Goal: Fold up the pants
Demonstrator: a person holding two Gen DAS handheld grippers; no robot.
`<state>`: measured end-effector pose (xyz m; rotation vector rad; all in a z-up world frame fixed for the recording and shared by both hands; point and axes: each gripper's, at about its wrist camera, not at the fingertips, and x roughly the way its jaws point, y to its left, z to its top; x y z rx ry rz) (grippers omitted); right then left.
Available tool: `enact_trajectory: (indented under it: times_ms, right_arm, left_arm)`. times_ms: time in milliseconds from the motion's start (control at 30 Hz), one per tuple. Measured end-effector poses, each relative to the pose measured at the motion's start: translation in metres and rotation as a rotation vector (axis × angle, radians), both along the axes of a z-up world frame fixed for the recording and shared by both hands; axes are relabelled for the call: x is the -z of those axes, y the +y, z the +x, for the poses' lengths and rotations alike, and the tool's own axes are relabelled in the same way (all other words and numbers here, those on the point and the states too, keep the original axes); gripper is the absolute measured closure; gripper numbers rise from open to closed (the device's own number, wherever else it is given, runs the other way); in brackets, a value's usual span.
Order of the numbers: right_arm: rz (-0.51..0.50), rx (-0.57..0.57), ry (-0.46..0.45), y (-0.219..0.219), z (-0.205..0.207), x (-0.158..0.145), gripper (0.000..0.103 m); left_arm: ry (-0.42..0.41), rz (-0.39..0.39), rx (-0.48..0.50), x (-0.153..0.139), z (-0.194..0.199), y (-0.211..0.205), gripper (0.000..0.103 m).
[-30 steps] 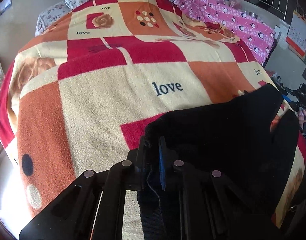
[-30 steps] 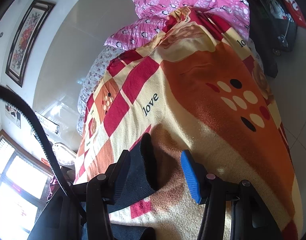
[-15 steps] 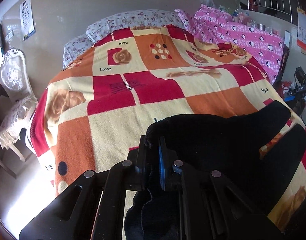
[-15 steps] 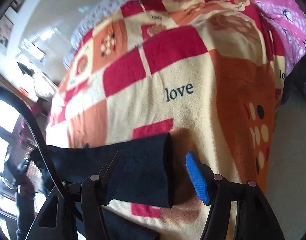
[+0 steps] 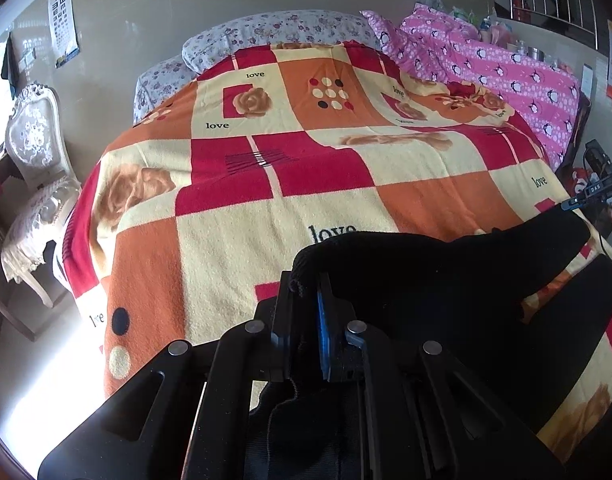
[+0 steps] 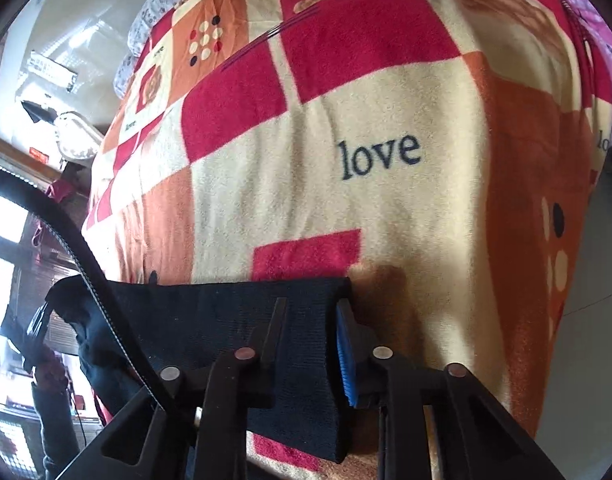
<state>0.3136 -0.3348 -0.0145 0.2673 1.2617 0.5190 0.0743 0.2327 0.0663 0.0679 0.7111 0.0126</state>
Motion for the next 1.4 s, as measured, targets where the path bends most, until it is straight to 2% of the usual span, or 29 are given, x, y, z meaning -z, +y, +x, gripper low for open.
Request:
enact_trajectory:
  times_ms: [67, 167, 267, 367, 467, 500, 567, 633, 700, 767, 800, 867, 900, 1000, 1067, 1167, 1233, 1300, 1367, 1400]
  right_arm:
    - [-0.007, 0.001, -0.009, 0.000, 0.000, 0.002, 0.100]
    - [-0.005, -0.021, -0.090, 0.000, -0.008, -0.009, 0.101]
    - [0.038, -0.021, -0.196, -0.004, -0.028, -0.036, 0.101]
    - [0.086, -0.073, -0.315, -0.006, -0.074, -0.066, 0.101]
    - [0.108, -0.142, -0.406, -0.005, -0.129, -0.081, 0.101]
    - [0.114, -0.166, -0.428, -0.003, -0.144, -0.083, 0.101]
    - [0.092, -0.219, -0.488, -0.001, -0.181, -0.084, 0.101]
    - [0.061, -0.268, -0.500, 0.003, -0.209, -0.071, 0.101]
    - [0.024, -0.284, -0.467, 0.000, -0.224, -0.050, 0.102]
    - [0.012, -0.258, -0.425, -0.009, -0.230, -0.030, 0.102]
    - [0.006, -0.245, -0.415, -0.014, -0.233, -0.022, 0.102]
    - [0.010, -0.228, -0.395, -0.022, -0.236, -0.012, 0.102]
    - [0.004, -0.231, -0.397, -0.023, -0.237, -0.010, 0.102]
    - [-0.041, -0.279, -0.394, -0.020, -0.239, -0.003, 0.102]
    - [-0.071, -0.292, -0.395, -0.020, -0.239, 0.000, 0.102]
    - [-0.114, -0.245, -0.368, -0.034, -0.240, 0.003, 0.100]
    - [-0.128, -0.199, -0.368, -0.047, -0.240, 0.000, 0.097]
    - [-0.178, -0.135, -0.389, -0.056, -0.238, -0.008, 0.095]
    - [-0.216, -0.050, -0.440, -0.061, -0.236, -0.023, 0.093]
    - [-0.202, -0.031, -0.464, -0.061, -0.235, -0.031, 0.093]
  left_arm:
    - [-0.006, 0.008, -0.018, 0.001, 0.000, 0.001, 0.094]
    - [-0.027, 0.008, -0.043, -0.004, -0.006, 0.004, 0.095]
    - [-0.070, -0.012, -0.051, -0.014, -0.031, 0.006, 0.095]
    - [-0.120, -0.036, -0.060, -0.022, -0.077, 0.011, 0.095]
    - [-0.158, -0.056, -0.065, -0.016, -0.125, 0.016, 0.095]
    - [-0.161, -0.053, -0.061, -0.010, -0.138, 0.015, 0.095]
    - [-0.107, -0.073, -0.061, 0.016, -0.156, 0.016, 0.095]
    - [-0.045, -0.082, -0.059, 0.044, -0.165, 0.015, 0.095]
    - [-0.004, -0.140, -0.074, 0.069, -0.176, 0.018, 0.095]
    - [-0.010, -0.208, -0.092, 0.079, -0.188, 0.021, 0.093]
    - [-0.023, -0.260, -0.110, 0.081, -0.194, 0.026, 0.089]
    - [-0.035, -0.338, -0.159, 0.083, -0.202, 0.038, 0.087]
    - [-0.032, -0.352, -0.203, 0.085, -0.204, 0.044, 0.087]
    - [-0.040, -0.347, -0.309, 0.077, -0.209, 0.059, 0.087]
    - [-0.074, -0.353, -0.331, 0.067, -0.215, 0.060, 0.087]
    - [-0.137, -0.351, -0.333, 0.045, -0.222, 0.053, 0.087]
    - [-0.149, -0.360, -0.301, 0.031, -0.217, 0.037, 0.079]
    - [-0.134, -0.349, -0.263, 0.025, -0.206, 0.018, 0.056]
    - [-0.093, -0.353, -0.217, 0.028, -0.188, -0.004, 0.052]
    - [-0.064, -0.354, -0.208, 0.032, -0.177, -0.015, 0.052]
